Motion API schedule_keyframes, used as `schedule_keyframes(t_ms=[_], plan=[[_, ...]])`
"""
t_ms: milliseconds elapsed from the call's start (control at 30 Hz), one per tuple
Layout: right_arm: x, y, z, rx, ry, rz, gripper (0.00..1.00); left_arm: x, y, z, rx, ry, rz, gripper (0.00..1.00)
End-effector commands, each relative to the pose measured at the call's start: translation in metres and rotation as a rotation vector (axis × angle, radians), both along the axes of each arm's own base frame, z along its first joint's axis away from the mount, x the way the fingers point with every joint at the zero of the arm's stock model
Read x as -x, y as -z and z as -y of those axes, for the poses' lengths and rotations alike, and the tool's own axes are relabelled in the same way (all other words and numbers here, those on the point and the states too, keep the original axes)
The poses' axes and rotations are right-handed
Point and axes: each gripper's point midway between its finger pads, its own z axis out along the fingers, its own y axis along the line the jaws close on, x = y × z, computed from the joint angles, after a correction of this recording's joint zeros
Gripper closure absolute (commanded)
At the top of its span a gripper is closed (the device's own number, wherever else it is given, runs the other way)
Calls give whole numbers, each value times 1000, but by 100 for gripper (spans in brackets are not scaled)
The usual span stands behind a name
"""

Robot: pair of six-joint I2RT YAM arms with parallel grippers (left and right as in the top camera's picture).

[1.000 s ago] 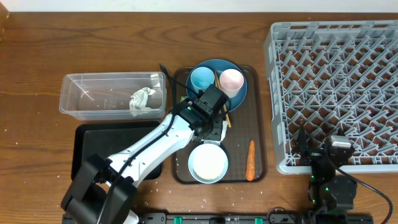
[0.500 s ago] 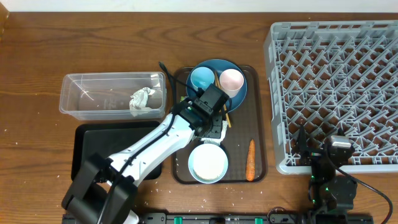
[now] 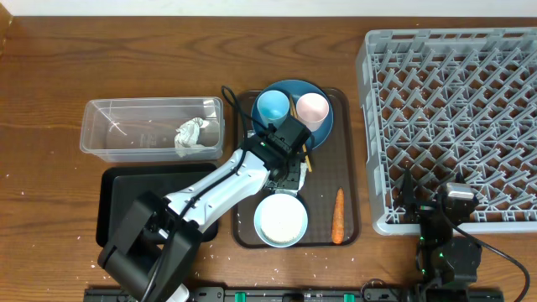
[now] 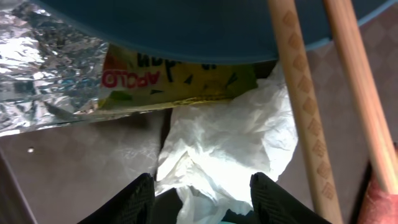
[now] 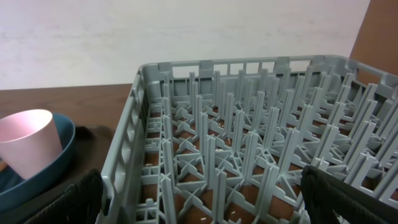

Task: Sort waste into correct bins and load items into the dishwasher rack

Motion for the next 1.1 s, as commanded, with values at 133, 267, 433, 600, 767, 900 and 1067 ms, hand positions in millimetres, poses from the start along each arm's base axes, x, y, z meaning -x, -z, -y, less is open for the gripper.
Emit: schedule_keyframes(t_ms=[133, 267, 433, 600, 767, 900, 1067], plan=[[0, 2, 1, -3, 5, -5, 1, 5, 2, 3, 21, -3, -24, 48], [0, 2, 1, -3, 5, -5, 1, 7, 1, 7, 42, 3, -38, 48], [0, 2, 1, -3, 5, -5, 1, 7, -1, 12, 69, 10, -39, 46], [0, 2, 1, -3, 5, -5, 1, 3, -2, 15, 81, 10, -24, 42], [0, 2, 1, -3, 5, -5, 1, 2, -2, 16, 84, 10, -20, 42], [0, 2, 1, -3, 5, -5, 1, 4, 1, 14, 80, 10, -25, 42], [0, 2, 1, -3, 5, -5, 1, 8, 7, 11, 74, 10, -33, 42]])
